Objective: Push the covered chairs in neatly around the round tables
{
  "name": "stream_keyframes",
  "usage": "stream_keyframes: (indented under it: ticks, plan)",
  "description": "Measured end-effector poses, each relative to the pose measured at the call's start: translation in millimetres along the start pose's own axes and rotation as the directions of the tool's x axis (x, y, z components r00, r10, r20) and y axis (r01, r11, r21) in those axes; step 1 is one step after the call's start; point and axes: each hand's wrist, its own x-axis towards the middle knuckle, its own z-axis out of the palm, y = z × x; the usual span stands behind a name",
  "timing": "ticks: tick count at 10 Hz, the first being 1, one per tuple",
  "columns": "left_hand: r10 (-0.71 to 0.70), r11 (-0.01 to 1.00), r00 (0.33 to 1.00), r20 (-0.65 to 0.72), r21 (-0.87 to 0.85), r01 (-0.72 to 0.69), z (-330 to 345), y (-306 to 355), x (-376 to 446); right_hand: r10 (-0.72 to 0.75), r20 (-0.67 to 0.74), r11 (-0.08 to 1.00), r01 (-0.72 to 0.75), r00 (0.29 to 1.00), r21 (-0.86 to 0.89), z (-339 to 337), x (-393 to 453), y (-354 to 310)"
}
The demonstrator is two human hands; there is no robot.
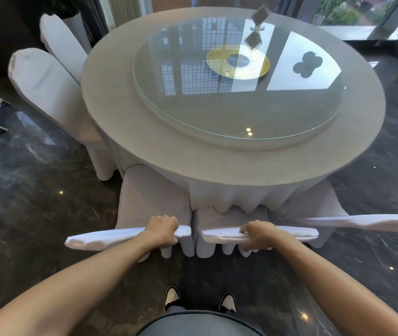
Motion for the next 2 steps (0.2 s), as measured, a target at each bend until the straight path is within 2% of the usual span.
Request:
stream_keyframes:
  ticks: [1, 2]
  plan:
    - [0.015, 0.997, 1.0, 0.006, -0.076, -0.014, -30, -1, 5, -0.004, 0.077, 0.989, -0.008, 0.997, 0.15, -19, 1, 2]
    - [0.013, 0.987, 0.999, -0.049, -0.158, -0.021, -46, 2, 8, -0.009, 0.068, 0.997, 0.005, 0.998, 0.073, -30, 2, 3]
